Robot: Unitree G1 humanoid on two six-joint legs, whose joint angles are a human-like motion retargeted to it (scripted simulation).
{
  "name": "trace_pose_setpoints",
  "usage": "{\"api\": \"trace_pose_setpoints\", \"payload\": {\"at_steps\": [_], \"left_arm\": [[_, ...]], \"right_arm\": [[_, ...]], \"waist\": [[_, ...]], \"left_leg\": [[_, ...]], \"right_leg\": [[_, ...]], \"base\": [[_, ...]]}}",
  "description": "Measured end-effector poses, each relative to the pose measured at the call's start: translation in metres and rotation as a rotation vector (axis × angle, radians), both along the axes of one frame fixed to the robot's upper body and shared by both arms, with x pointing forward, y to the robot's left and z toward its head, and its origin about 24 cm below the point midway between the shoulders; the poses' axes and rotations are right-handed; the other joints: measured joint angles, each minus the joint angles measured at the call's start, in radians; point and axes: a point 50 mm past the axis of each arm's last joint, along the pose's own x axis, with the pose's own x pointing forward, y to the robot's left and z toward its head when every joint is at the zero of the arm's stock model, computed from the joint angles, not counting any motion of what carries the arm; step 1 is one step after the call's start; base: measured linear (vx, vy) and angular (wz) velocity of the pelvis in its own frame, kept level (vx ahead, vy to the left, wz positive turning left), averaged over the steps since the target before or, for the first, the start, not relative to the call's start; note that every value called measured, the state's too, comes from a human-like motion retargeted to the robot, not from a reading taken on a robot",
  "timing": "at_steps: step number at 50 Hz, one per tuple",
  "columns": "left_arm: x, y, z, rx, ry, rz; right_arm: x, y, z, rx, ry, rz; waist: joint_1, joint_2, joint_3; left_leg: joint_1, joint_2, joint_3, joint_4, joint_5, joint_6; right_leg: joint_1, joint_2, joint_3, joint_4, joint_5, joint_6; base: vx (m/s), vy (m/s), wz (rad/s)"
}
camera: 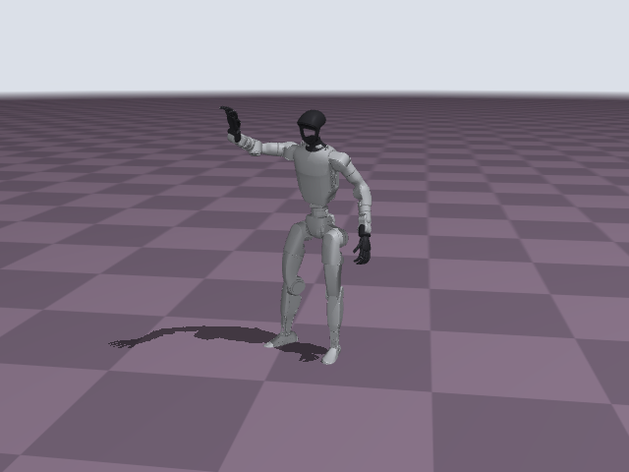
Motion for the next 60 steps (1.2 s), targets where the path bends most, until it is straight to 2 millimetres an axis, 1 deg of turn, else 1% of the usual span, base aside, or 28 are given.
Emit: {"api": "trace_pose_setpoints", "payload": {"at_steps": [3, 5, 7, 8, 10, 12, 14, 16, 18, 20, 22, 25, 28, 30, 32, 33, 35, 38, 41, 43, 45, 48, 50, 52, 53, 55, 57, 60], "left_arm": [[0.019, -0.005, 0.006, -0.007, -0.059, -0.025], [0.03, -0.01, 0.01, -0.021, -0.104, -0.032], [0.039, -0.013, 0.014, -0.038, -0.15, -0.024], [0.041, -0.014, 0.017, -0.047, -0.171, -0.014], [0.043, -0.012, 0.02, -0.059, -0.205, 0.018], [0.039, -0.006, 0.021, -0.056, -0.217, 0.065], [0.031, 0.002, 0.02, -0.038, -0.206, 0.114], [0.02, 0.01, 0.018, -0.005, -0.175, 0.154], [0.008, 0.017, 0.015, 0.034, -0.129, 0.178], [-0.005, 0.022, 0.011, 0.069, -0.08, 0.189], [-0.016, 0.024, 0.007, 0.088, -0.034, 0.192], [-0.031, 0.024, 0.001, 0.094, 0.02, 0.194], [-0.043, 0.022, -0.003, 0.08, 0.059, 0.19], [-0.048, 0.021, -0.005, 0.069, 0.082, 0.178], [-0.05, 0.019, -0.007, 0.061, 0.101, 0.159], [-0.051, 0.019, -0.008, 0.056, 0.117, 0.142], [-0.048, 0.019, -0.008, 0.052, 0.144, 0.102], [-0.037, 0.02, -0.007, 0.06, 0.17, 0.025], [-0.019, 0.021, -0.004, 0.084, 0.159, -0.031], [-0.004, 0.021, -0.001, 0.101, 0.124, -0.046], [0.013, 0.018, 0.003, 0.11, 0.072, -0.045], [0.038, 0.01, 0.01, 0.096, -0.028, -0.033], [0.051, 0.004, 0.015, 0.073, -0.089, -0.029], [0.06, 0.0, 0.02, 0.041, -0.148, -0.018], [0.063, -0.001, 0.022, 0.024, -0.173, -0.009], [0.064, -0.001, 0.025, -0.007, -0.211, 0.02], [0.057, 0.002, 0.025, -0.023, -0.216, 0.059], [0.035, 0.01, 0.018, -0.011, -0.168, 0.114]], "right_arm": [[0.031, 0.078, -0.032, -0.212, 0.172, 0.142], [0.039, 0.115, -0.048, -0.294, 0.231, 0.226], [0.04, 0.132, -0.056, -0.304, 0.242, 0.292], [0.039, 0.133, -0.057, -0.29, 0.238, 0.314], [0.038, 0.127, -0.055, -0.241, 0.229, 0.333], [0.038, 0.105, -0.049, -0.173, 0.222, 0.308], [0.036, 0.073, -0.04, -0.092, 0.211, 0.25], [0.029, 0.032, -0.031, 0.0, 0.185, 0.166], [0.013, -0.015, -0.022, 0.098, 0.131, 0.058], [-0.014, -0.064, -0.012, 0.198, 0.047, -0.068], [-0.049, -0.109, -0.003, 0.301, -0.063, -0.193], [-0.11, -0.161, 0.007, 0.453, -0.244, -0.341], [-0.158, -0.189, 0.009, 0.569, -0.379, -0.412], [-0.172, -0.195, 0.009, 0.6, -0.417, -0.428], [-0.167, -0.192, 0.009, 0.582, -0.404, -0.423], [-0.157, -0.187, 0.008, 0.556, -0.38, -0.412], [-0.131, -0.173, 0.007, 0.497, -0.324, -0.374], [-0.083, -0.136, 0.004, 0.39, -0.218, -0.274], [-0.033, -0.079, -0.001, 0.25, -0.091, -0.138], [-0.003, -0.03, -0.006, 0.139, -0.002, -0.041], [0.021, 0.022, -0.013, 0.026, 0.078, 0.053], [0.04, 0.088, -0.024, -0.096, 0.151, 0.173], [0.044, 0.115, -0.029, -0.139, 0.17, 0.227], [0.044, 0.124, -0.031, -0.151, 0.167, 0.253], [0.043, 0.123, -0.03, -0.15, 0.163, 0.256], [0.04, 0.112, -0.027, -0.139, 0.153, 0.244], [0.035, 0.088, -0.021, -0.11, 0.146, 0.208], [0.021, 0.036, -0.013, -0.032, 0.128, 0.123]], "waist": [[0.019, 0.016, 0.029], [0.028, 0.031, 0.044], [0.032, 0.045, 0.054], [0.033, 0.049, 0.058], [0.031, 0.051, 0.062], [0.024, 0.042, 0.061], [0.01, 0.03, 0.056], [-0.009, 0.017, 0.048], [-0.033, 0.007, 0.037], [-0.061, 0.0, 0.024], [-0.092, -0.003, 0.01], [-0.137, -0.008, -0.012], [-0.166, -0.017, -0.029], [-0.173, -0.024, -0.036], [-0.168, -0.03, -0.055], [-0.158, -0.034, -0.051], [-0.13, -0.038, -0.047], [-0.075, -0.04, -0.044], [-0.024, -0.036, -0.038], [0.003, -0.031, -0.033], [0.023, -0.022, -0.028], [0.042, -0.004, -0.023], [0.051, 0.009, -0.027], [0.054, 0.017, -0.034], [0.053, 0.02, -0.038], [0.046, 0.022, -0.047], [0.032, 0.021, -0.056], [0.001, 0.017, -0.069]], "left_leg": [[0.014, 0.017, 0.047, 0.024, -0.013, 0.0], [0.019, 0.026, 0.072, 0.039, -0.019, 0.0], [0.023, 0.033, 0.093, 0.055, -0.025, 0.001], [0.024, 0.036, 0.101, 0.064, -0.028, 0.001], [0.028, 0.042, 0.117, 0.083, -0.037, 0.001], [0.034, 0.047, 0.129, 0.098, -0.046, 0.001], [0.042, 0.049, 0.137, 0.104, -0.053, 0.001], [0.051, 0.047, 0.141, 0.098, -0.055, 0.001], [0.059, 0.041, 0.137, 0.078, -0.052, 0.001], [0.062, 0.031, 0.125, 0.05, -0.042, 0.0], [0.055, 0.017, 0.105, 0.022, -0.028, 0.0], [0.031, -0.006, 0.068, -0.004, -0.009, 0.0], [0.002, -0.02, 0.043, -0.004, 0.0, 0.0], [-0.009, -0.024, 0.039, -0.004, 0.004, 0.0], [-0.03, -0.018, 0.05, -0.003, 0.006, 0.0], [-0.021, -0.014, 0.06, -0.001, 0.002, 0.0], [-0.01, -0.003, 0.087, 0.007, -0.008, 0.0], [0.007, 0.018, 0.134, 0.022, -0.03, 0.0], [0.027, 0.032, 0.171, 0.035, -0.049, 0.0], [0.039, 0.037, 0.19, 0.041, -0.058, 0.001], [0.049, 0.038, 0.204, 0.046, -0.064, 0.002], [0.054, 0.031, 0.216, 0.054, -0.069, 0.011], [0.056, 0.027, 0.221, 0.059, -0.072, 0.014], [0.056, 0.026, 0.226, 0.063, -0.075, 0.015], [0.057, 0.027, 0.228, 0.064, -0.075, 0.014], [0.058, 0.029, 0.232, 0.063, -0.075, 0.011], [0.06, 0.031, 0.237, 0.06, -0.073, 0.005], [0.063, 0.032, 0.243, 0.052, -0.069, 0.001]], "right_leg": [[-0.001, 0.022, 0.037, -0.009, 0.02, 0.0], [-0.002, 0.034, 0.056, -0.014, 0.032, 0.0], [-0.002, 0.042, 0.074, -0.019, 0.04, 0.0], [-0.001, 0.045, 0.082, -0.021, 0.043, 0.0], [0.001, 0.051, 0.097, -0.023, 0.045, 0.0], [0.005, 0.054, 0.109, -0.024, 0.045, 0.0], [0.009, 0.057, 0.116, -0.022, 0.043, 0.0], [0.011, 0.059, 0.117, -0.02, 0.041, 0.0], [0.012, 0.059, 0.11, -0.018, 0.038, 0.0], [0.011, 0.056, 0.097, -0.016, 0.035, 0.0], [0.004, 0.048, 0.08, -0.015, 0.033, 0.0], [-0.01, 0.03, 0.056, -0.015, 0.033, 0.0], [-0.022, 0.014, 0.038, -0.016, 0.03, 0.0], [-0.027, 0.006, 0.021, -0.017, 0.025, 0.0], [-0.046, 0.002, -0.013, -0.021, 0.016, 0.0], [-0.039, -0.003, -0.034, -0.016, 0.005, 0.0], [-0.03, -0.013, -0.09, -0.008, -0.015, 0.0], [-0.016, -0.03, -0.177, 0.016, -0.036, 0.0], [0.002, -0.044, -0.213, 0.046, -0.03, 0.0], [0.012, -0.045, -0.202, 0.059, -0.014, 0.0], [0.021, -0.041, -0.173, 0.061, 0.002, 0.0], [0.031, -0.038, -0.136, 0.047, 0.016, 0.0], [0.037, -0.039, -0.123, 0.035, 0.016, 0.0], [0.04, -0.038, -0.119, 0.025, 0.015, 0.0], [0.041, -0.037, -0.118, 0.021, 0.014, 0.0], [0.041, -0.034, -0.117, 0.017, 0.012, 0.0], [0.039, -0.028, -0.116, 0.016, 0.011, 0.0], [0.035, -0.021, -0.112, 0.015, 0.008, 0.0]], "base": [[-0.06, -0.09, -0.81], [-0.07, -0.07, -0.64], [-0.05, -0.05, -0.54], [-0.03, -0.04, -0.48], [-0.01, -0.03, -0.44], [0.01, -0.01, -0.37], [0.03, 0.01, -0.28], [0.0, 0.0, 0.0], [0.01, 0.05, 0.07], [0.0, 0.07, 0.28], [-0.03, 0.09, 0.49], [-0.05, 0.1, 0.6], [-0.05, 0.08, 0.43], [-0.02, 0.03, 0.09], [-0.01, 0.01, -0.18], [-0.03, 0.01, -0.5], [-0.02, 0.01, -0.68], [-0.01, 0.01, -0.75], [0.0, -0.01, -0.59], [0.0, -0.04, -0.41], [-0.01, -0.05, -0.3], [-0.01, -0.01, -0.07], [0.0, 0.0, 0.0], [0.0, 0.0, 0.0], [0.0, 0.0, 0.0], [0.0, 0.0, 0.0], [0.0, 0.0, 0.0], [0.01, 0.0, -0.12]]}}
